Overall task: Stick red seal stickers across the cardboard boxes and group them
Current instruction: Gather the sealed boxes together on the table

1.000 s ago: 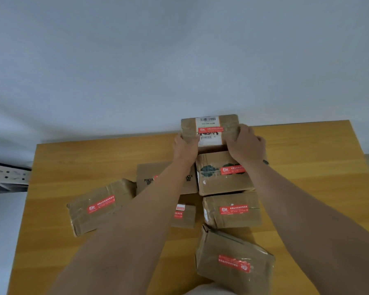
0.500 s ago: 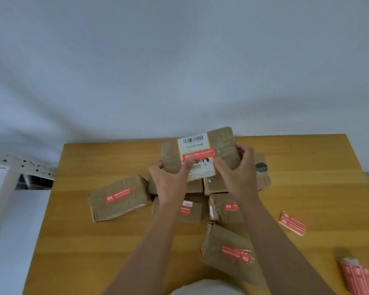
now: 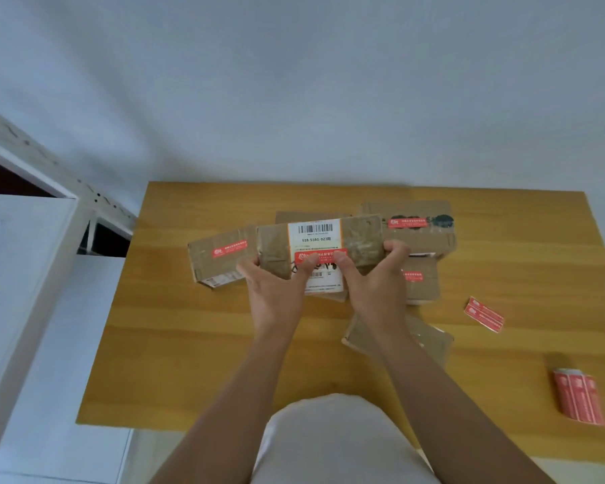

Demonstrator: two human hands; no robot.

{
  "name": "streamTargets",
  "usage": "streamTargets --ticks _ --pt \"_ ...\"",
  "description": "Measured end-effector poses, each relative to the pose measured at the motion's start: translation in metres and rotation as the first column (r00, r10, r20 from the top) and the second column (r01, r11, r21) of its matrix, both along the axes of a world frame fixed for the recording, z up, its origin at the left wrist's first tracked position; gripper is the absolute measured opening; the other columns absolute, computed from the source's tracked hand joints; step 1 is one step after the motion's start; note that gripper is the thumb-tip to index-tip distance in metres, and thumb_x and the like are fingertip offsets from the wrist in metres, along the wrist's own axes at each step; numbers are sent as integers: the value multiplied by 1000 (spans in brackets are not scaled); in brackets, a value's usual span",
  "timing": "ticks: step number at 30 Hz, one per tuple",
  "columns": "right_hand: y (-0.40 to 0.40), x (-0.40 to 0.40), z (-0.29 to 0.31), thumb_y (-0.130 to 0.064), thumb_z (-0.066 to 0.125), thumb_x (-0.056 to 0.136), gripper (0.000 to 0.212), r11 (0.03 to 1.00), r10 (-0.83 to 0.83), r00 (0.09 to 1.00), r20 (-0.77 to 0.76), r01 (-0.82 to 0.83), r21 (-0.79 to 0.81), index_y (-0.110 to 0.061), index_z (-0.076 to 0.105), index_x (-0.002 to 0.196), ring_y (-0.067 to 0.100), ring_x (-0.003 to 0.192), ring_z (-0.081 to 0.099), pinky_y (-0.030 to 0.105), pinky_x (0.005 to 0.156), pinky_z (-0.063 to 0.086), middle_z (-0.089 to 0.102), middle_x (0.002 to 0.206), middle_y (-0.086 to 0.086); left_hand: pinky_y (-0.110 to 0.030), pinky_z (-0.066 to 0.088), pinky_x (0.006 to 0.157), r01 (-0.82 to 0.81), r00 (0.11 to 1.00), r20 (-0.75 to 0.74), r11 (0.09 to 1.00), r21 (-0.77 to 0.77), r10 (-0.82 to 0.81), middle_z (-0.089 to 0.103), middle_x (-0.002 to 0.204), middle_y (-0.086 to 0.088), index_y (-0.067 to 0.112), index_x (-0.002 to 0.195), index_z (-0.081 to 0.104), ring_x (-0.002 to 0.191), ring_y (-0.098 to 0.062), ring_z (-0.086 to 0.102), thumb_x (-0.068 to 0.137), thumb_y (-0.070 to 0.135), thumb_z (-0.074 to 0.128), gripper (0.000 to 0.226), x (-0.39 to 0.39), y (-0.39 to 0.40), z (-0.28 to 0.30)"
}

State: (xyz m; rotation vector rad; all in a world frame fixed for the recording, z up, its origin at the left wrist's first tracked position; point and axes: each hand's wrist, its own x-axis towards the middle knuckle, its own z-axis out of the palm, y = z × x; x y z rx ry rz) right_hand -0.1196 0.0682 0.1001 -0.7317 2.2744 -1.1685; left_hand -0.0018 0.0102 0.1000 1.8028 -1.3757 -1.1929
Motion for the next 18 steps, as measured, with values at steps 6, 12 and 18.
streamTargets --ticks 6,12,18 --pt "21 11 2 -45 66 89 59 997 28 999 32 -26 -72 -22 31 129 9 93 61 9 63 46 54 102 -17 -14 43 59 -13 997 -72 998 -60 9 54 104 6 14 110 32 91 -11 59 89 45 65 50 19 20 1" --pt "25 33 2 -60 72 76 89 1000 13 1000 19 -12 -20 -22 28 143 10 107 50 22 78 45 51 123 -7 -34 51 70 -49 999 -19 995 -83 48 55 109 5 19 110 30 92 -15 59 76 59 73 67 31 24 4" --pt "35 55 -25 -42 57 95 55 999 38 997 62 -38 -5 -19 34 140 12 96 59 29 76 52 54 106 -13 -33 47 56 -25 999 28 996 -82 28 58 98 1 15 104 30 80 -16 60 94 47 56 42 65 38 -24"
